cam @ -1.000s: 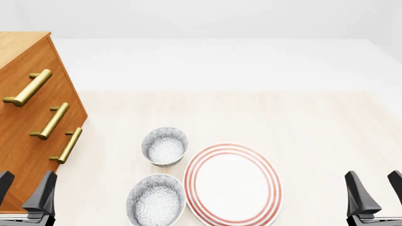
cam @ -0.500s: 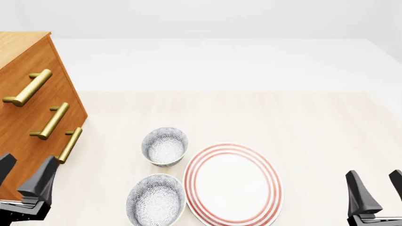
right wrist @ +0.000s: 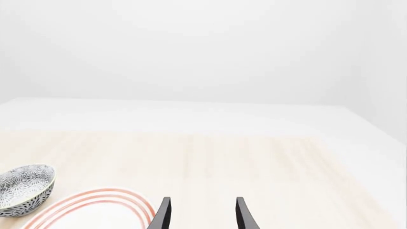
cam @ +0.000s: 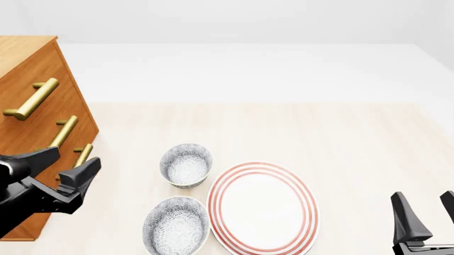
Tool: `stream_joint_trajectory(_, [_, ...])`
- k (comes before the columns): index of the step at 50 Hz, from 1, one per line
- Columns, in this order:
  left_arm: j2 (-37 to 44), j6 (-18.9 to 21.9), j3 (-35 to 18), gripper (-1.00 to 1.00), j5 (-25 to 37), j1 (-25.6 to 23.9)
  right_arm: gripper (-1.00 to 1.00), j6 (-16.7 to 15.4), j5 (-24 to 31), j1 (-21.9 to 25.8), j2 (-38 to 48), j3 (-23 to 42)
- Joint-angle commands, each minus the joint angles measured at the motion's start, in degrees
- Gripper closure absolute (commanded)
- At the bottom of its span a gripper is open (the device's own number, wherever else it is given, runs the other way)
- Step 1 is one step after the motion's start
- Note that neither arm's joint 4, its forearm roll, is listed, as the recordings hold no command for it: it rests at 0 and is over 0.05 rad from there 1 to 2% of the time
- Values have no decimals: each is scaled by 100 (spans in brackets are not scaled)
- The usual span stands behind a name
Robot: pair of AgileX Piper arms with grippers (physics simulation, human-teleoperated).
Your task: Stack the bowl in the middle on the bowl at the back.
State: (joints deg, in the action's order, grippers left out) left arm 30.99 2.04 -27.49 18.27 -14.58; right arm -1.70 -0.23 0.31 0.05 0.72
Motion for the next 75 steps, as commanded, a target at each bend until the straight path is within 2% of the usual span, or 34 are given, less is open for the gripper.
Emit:
stream_joint_trajectory(1, [985,-204,-641,-100,823,-248,-100,-20,-5,5,1,1])
stream_joint_trajectory(4, [1155,-193,-739,-100,1058,-279,-100,-21,-5,7,1,2])
stream_joint_trajectory(5, [1171,-360,-814,-100,1143,-287,-100,-20,-5,5,1,2])
stream_joint_trajectory(11, [1351,-363,-970,-100,1422,-269,-100,-35,-5,12,1,4])
stream_joint_trajectory(13, [1469,-498,-955,-100,1502,-297,-100,-37,-4,11,1,6])
stream_joint_trajectory(15, [1531,-853,-968,-100,1611,-437,-100,-41,-4,10,1,7])
stream_joint_trajectory(19, [1519,-1154,-817,-100,1745,-628,-100,-47,-5,15,0,8])
stream_joint_trajectory(21, [1485,-1177,-746,-100,1768,-673,-100,-52,-4,16,0,10])
stream_joint_trajectory(25, [1310,-1658,-559,-100,1827,-1172,-100,-49,-4,15,-1,9])
stream_joint_trajectory(29, [1229,-1935,-361,-100,1761,-1340,-100,-45,-11,16,-2,12])
stream_joint_trajectory(37, [1160,-2068,47,-100,1482,-1391,-100,-41,-16,18,-2,8])
stream_joint_trajectory(46, [1378,-2199,349,-100,951,-1160,-100,-40,-19,16,-2,5])
stream_joint_trajectory(54, [1548,-2591,724,-100,344,-1131,-100,-40,-20,16,-2,4])
stream_joint_trajectory(64, [1873,-3051,1283,-100,-512,-1364,-100,-36,-20,15,-2,5])
stream_joint_trajectory(75, [2454,-3177,1580,-100,-1298,-1472,-100,-35,-12,19,-2,11])
